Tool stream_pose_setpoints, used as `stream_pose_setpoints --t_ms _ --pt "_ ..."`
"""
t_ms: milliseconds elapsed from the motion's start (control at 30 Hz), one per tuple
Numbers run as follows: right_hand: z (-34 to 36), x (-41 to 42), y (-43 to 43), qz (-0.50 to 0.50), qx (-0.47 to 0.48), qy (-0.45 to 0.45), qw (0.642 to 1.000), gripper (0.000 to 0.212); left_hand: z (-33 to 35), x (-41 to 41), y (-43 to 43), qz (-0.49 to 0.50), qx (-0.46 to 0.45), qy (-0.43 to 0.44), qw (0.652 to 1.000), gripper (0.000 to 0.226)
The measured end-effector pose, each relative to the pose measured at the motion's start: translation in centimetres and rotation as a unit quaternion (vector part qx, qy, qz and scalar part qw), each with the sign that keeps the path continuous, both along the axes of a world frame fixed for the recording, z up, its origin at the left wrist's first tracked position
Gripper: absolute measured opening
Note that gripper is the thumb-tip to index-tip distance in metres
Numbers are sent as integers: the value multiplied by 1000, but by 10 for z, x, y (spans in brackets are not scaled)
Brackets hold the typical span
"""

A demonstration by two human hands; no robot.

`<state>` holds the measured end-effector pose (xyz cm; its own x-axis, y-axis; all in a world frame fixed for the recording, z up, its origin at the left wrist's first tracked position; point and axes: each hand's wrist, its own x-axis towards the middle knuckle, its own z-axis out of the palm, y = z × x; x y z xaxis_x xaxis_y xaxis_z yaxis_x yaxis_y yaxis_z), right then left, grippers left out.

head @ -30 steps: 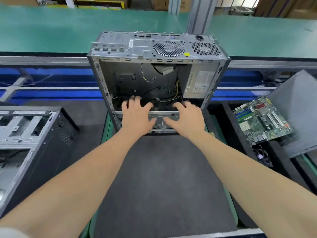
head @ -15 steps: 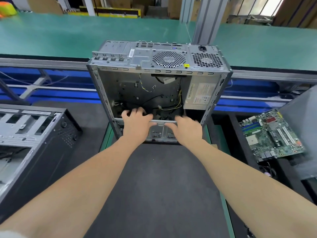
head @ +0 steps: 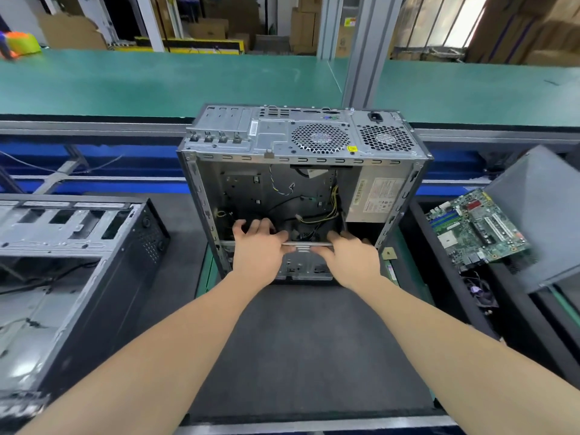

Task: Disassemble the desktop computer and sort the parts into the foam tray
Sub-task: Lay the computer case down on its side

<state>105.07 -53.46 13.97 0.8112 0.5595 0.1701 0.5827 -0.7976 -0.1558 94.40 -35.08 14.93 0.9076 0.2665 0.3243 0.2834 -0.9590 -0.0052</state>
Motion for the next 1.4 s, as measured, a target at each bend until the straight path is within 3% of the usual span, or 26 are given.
stream_pose_setpoints --t_ms 500,667,833,967,1100,1233,1400 --pt "10 -96 -40 -48 -44 1 998 59 -10 -80 -30 -45 -18 -33 998 32" --pt "16 -101 -42 -55 14 44 997 57 -12 -85 -28 -54 -44 -60 996 33" --pt "9 -107 -49 0 83 -102 991 35 -22 -95 -30 -58 -113 -159 979 19" --pt "2 -108 -53 66 155 -181 969 22 -21 -109 -30 -75 -139 -203 966 42" --pt "10 -113 -55 126 223 -200 946 20 -6 -126 -36 -10 -137 -262 955 46" --pt "28 -113 -63 167 272 -227 920 9 15 -132 -44 93 -141 -345 923 32" --pt "33 -108 -87 104 348 -218 906 26 29 -137 -48 209 -273 -459 819 49"
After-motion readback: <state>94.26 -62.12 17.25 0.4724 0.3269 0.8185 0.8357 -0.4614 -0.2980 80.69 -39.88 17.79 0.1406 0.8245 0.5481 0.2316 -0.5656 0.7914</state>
